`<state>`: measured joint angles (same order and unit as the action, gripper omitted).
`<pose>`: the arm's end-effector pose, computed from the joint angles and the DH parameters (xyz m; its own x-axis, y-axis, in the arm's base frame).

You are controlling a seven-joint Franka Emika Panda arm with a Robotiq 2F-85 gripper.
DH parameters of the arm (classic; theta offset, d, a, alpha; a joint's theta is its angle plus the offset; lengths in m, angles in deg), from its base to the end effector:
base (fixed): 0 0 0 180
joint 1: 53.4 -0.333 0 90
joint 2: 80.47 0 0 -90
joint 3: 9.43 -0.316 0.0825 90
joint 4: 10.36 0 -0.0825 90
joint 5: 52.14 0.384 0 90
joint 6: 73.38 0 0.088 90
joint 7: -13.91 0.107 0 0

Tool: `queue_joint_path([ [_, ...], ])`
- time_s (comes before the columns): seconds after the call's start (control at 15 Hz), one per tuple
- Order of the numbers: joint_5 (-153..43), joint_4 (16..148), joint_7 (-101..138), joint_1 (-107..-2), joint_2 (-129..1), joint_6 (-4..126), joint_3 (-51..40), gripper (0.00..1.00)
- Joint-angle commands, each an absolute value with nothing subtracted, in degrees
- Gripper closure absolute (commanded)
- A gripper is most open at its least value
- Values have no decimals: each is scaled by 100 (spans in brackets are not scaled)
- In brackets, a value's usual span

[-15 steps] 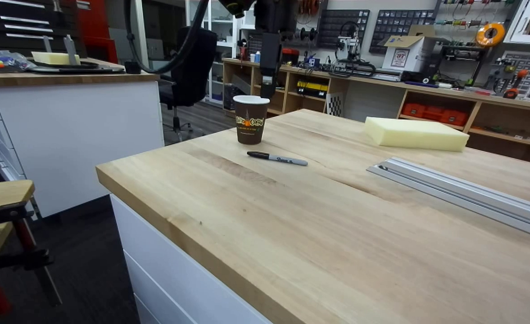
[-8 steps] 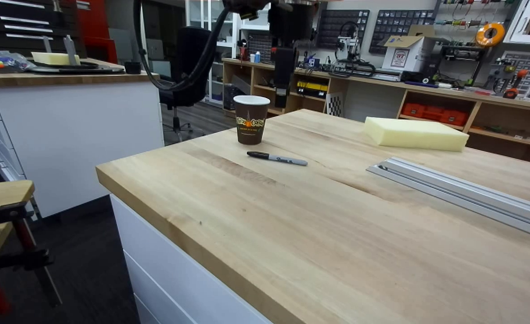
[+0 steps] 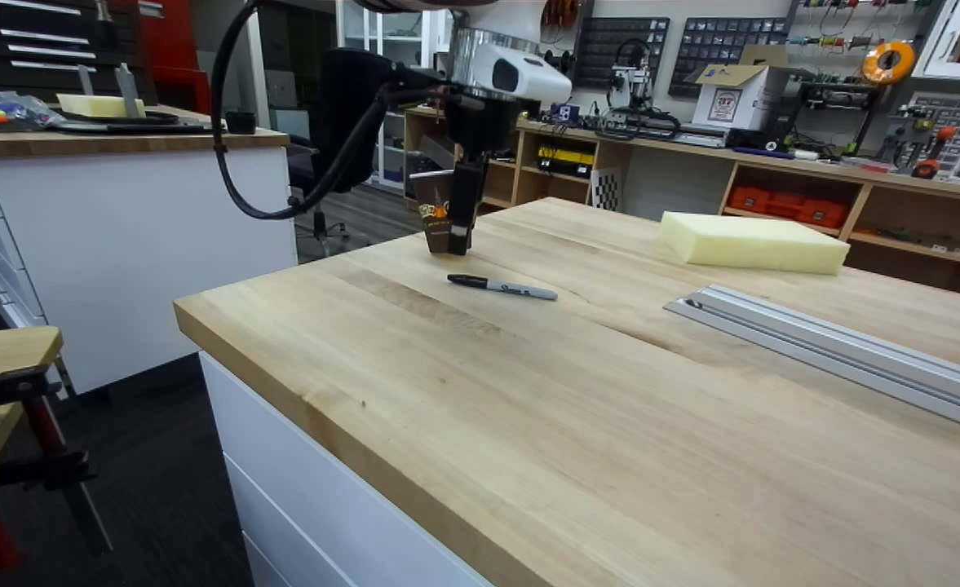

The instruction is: Pick up the pen from the countertop and put it in the brown cup

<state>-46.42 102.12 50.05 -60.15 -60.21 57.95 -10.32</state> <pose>0.6046 0.0830 0.2918 0.8434 -0.5330 -0.0684 -0.5364 -0.8427 -0.0473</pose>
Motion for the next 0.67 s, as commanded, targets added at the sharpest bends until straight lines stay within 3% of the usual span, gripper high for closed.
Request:
queue_joint_path([
  [0.0,-4781,10231,5065,-6124,-6009,5673,-952,0],
  [0.6,-5071,10283,5048,-6059,-6041,5778,-716,0],
])
